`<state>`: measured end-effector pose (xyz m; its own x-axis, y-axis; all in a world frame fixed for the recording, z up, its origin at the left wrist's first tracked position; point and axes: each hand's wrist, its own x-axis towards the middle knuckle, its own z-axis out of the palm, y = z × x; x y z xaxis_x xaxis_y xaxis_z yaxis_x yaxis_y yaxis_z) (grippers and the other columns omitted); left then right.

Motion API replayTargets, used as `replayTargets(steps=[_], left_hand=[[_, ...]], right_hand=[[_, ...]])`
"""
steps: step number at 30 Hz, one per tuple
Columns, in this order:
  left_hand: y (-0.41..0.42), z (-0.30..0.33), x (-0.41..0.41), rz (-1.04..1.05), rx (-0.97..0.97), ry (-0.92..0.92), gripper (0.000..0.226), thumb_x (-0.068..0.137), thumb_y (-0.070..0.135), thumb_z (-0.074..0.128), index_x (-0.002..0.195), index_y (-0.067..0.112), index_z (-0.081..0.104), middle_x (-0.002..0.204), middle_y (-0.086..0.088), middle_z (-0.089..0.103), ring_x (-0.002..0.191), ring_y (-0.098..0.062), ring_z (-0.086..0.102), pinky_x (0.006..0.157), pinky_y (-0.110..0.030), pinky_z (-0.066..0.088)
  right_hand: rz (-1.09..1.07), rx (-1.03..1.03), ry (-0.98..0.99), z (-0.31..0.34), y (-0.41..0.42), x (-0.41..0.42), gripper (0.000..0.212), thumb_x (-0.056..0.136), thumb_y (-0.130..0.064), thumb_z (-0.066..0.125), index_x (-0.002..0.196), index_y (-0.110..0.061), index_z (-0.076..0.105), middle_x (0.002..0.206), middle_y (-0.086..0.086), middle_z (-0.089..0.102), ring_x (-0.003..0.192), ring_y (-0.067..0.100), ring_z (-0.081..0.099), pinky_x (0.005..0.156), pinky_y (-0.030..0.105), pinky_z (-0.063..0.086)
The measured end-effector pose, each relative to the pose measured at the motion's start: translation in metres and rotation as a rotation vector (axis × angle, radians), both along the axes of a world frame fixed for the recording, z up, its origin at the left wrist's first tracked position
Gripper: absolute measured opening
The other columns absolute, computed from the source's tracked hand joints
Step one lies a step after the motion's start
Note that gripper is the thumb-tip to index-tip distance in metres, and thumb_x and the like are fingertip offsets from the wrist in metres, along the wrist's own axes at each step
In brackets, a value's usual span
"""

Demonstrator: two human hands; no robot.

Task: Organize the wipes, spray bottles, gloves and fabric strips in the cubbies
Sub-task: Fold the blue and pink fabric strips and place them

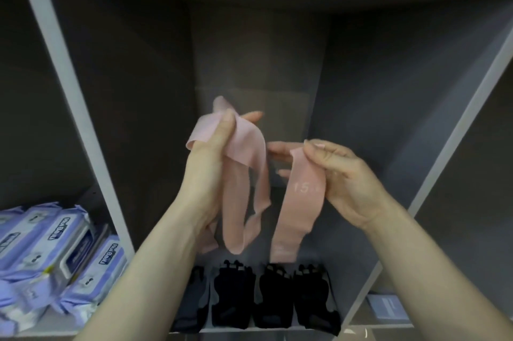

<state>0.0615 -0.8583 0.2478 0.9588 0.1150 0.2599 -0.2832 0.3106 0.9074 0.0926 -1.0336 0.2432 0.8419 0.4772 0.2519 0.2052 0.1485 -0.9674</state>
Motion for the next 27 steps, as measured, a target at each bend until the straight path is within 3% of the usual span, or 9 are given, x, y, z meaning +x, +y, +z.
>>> replayTargets(steps=[3,4,6,9,12,15,19,23,27], left_hand=[[-0.006,-0.001,0.0,0.005,0.018,-0.057,0.033,0.099,0.027,0.04,0.128,0.02,0.055,0.115,0.004,0.069,0.1,0.0,0.065,0.077,-0.02,0.053],[-0.007,-0.001,0.001,0.015,0.014,-0.08,0.036,0.098,0.024,0.042,0.133,0.02,0.051,0.127,0.003,0.061,0.11,-0.002,0.061,0.087,-0.023,0.051],[-0.012,0.0,0.002,0.052,0.002,-0.128,0.037,0.096,0.021,0.046,0.134,0.021,0.051,0.127,0.006,0.061,0.111,-0.009,0.062,0.096,-0.032,0.05],[-0.011,0.002,0.006,0.14,-0.093,-0.2,0.037,0.097,0.016,0.046,0.134,0.02,0.05,0.117,0.006,0.065,0.097,-0.011,0.066,0.08,-0.029,0.057],[-0.003,0.007,0.011,0.182,-0.289,-0.185,0.036,0.098,0.014,0.044,0.133,0.021,0.05,0.133,-0.002,0.056,0.094,-0.011,0.067,0.07,-0.026,0.057],[0.0,0.008,0.015,0.185,-0.415,-0.15,0.032,0.099,0.012,0.042,0.127,0.024,0.053,0.135,-0.001,0.055,0.091,-0.01,0.069,0.068,-0.027,0.057],[-0.002,0.007,0.018,0.222,-0.506,-0.093,0.031,0.099,0.01,0.042,0.124,0.023,0.055,0.133,-0.001,0.056,0.083,-0.008,0.071,0.063,-0.025,0.057],[-0.005,0.008,0.022,0.282,-0.573,-0.063,0.028,0.099,0.011,0.044,0.119,0.025,0.058,0.13,0.001,0.058,0.075,-0.005,0.071,0.057,-0.022,0.055],[-0.006,0.01,0.021,0.338,-0.665,-0.061,0.03,0.098,0.009,0.046,0.125,0.017,0.057,0.134,-0.007,0.056,0.082,-0.013,0.069,0.056,-0.024,0.054]], right_hand=[[0.023,-0.076,-0.001,-0.01,0.007,-0.003,0.023,0.079,-0.029,0.063,0.093,-0.016,0.076,0.1,0.003,0.074,0.093,0.018,0.068,0.089,0.033,0.05],[0.003,-0.123,-0.045,-0.014,0.011,-0.003,0.021,0.08,-0.029,0.063,0.089,-0.015,0.075,0.091,-0.002,0.073,0.088,0.013,0.066,0.086,0.029,0.048],[0.006,-0.202,-0.12,-0.02,0.018,-0.007,0.021,0.083,-0.03,0.062,0.074,-0.014,0.072,0.079,-0.003,0.064,0.081,0.009,0.059,0.084,0.024,0.042],[0.017,-0.151,-0.071,-0.03,0.017,-0.007,0.034,0.083,-0.031,0.061,0.086,0.002,0.07,0.09,0.013,0.063,0.085,0.016,0.058,0.083,0.025,0.043],[0.057,-0.009,0.078,-0.035,0.009,-0.004,0.042,0.071,-0.044,0.075,0.096,-0.01,0.074,0.088,0.005,0.071,0.082,0.014,0.064,0.076,0.022,0.05],[0.123,0.05,0.099,-0.038,0.004,-0.006,0.049,0.063,-0.053,0.078,0.092,-0.013,0.076,0.088,0.003,0.072,0.08,0.014,0.065,0.073,0.022,0.051],[0.067,0.037,-0.002,-0.043,0.008,-0.009,0.046,0.066,-0.054,0.076,0.08,-0.01,0.074,0.107,0.001,0.066,0.095,0.016,0.061,0.081,0.027,0.045],[-0.054,0.011,-0.153,-0.048,0.011,-0.011,0.039,0.066,-0.061,0.071,0.07,-0.022,0.075,0.106,-0.008,0.061,0.102,0.008,0.057,0.085,0.021,0.041],[-0.205,-0.028,-0.353,-0.052,0.013,-0.015,0.037,0.074,-0.062,0.064,0.07,-0.027,0.074,0.113,-0.009,0.058,0.117,0.021,0.051,0.094,0.03,0.04]])
